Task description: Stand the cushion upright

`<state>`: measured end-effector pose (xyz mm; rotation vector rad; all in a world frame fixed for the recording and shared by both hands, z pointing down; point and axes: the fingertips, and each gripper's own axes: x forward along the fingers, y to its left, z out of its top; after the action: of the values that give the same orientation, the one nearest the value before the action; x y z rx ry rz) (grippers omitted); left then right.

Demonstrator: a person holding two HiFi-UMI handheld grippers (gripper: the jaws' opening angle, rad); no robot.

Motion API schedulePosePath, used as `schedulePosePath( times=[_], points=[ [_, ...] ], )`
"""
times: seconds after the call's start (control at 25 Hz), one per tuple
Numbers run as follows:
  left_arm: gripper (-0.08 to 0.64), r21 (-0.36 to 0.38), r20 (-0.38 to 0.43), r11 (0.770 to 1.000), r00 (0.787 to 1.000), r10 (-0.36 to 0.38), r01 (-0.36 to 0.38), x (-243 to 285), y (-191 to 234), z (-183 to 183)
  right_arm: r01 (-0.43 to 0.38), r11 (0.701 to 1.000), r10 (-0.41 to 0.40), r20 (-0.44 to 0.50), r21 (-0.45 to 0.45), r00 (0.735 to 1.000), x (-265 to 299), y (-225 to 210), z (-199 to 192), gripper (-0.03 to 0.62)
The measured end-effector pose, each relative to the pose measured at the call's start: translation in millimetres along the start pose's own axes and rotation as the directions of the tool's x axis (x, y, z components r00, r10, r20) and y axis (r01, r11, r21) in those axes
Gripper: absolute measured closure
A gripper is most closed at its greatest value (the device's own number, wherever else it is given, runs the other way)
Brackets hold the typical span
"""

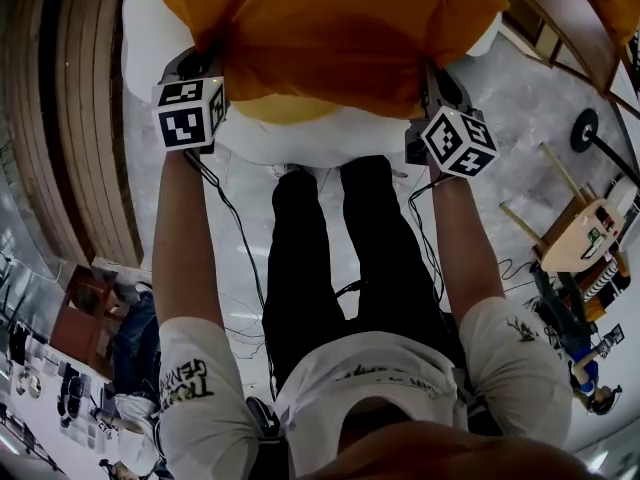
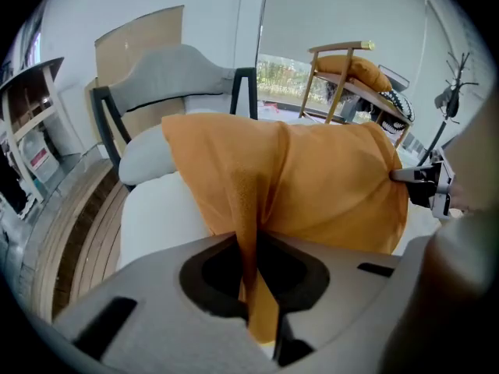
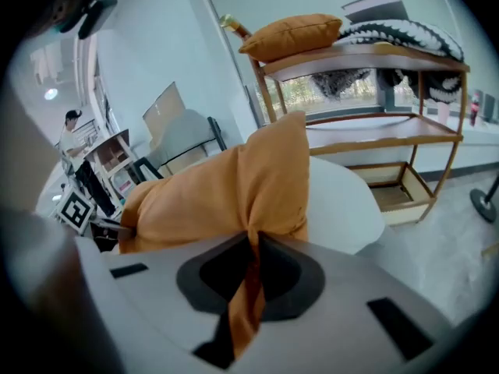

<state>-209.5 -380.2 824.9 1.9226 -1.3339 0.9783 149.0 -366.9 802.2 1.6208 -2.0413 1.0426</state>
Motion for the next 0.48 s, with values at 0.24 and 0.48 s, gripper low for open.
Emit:
schedulePosePath(
  times=[0.24, 0.48],
  points=[
    [0.515, 0.055, -0.025, 0.998, 0.999, -0.039, 0.041, 25.5, -14.7, 9.5, 0.059, 0.990, -0.057, -0.017, 0.131, 0.998, -0.5, -27.0, -30.7, 0.551],
    [0.514, 0.008, -0.135, 0.997, 0.988, -0.078, 0.080, 50.9, -26.3, -35.0, 0.136, 0.980, -0.120, -0.116, 0.144, 0.986, 18.4, -49.7, -70.7, 0.551]
  ],
)
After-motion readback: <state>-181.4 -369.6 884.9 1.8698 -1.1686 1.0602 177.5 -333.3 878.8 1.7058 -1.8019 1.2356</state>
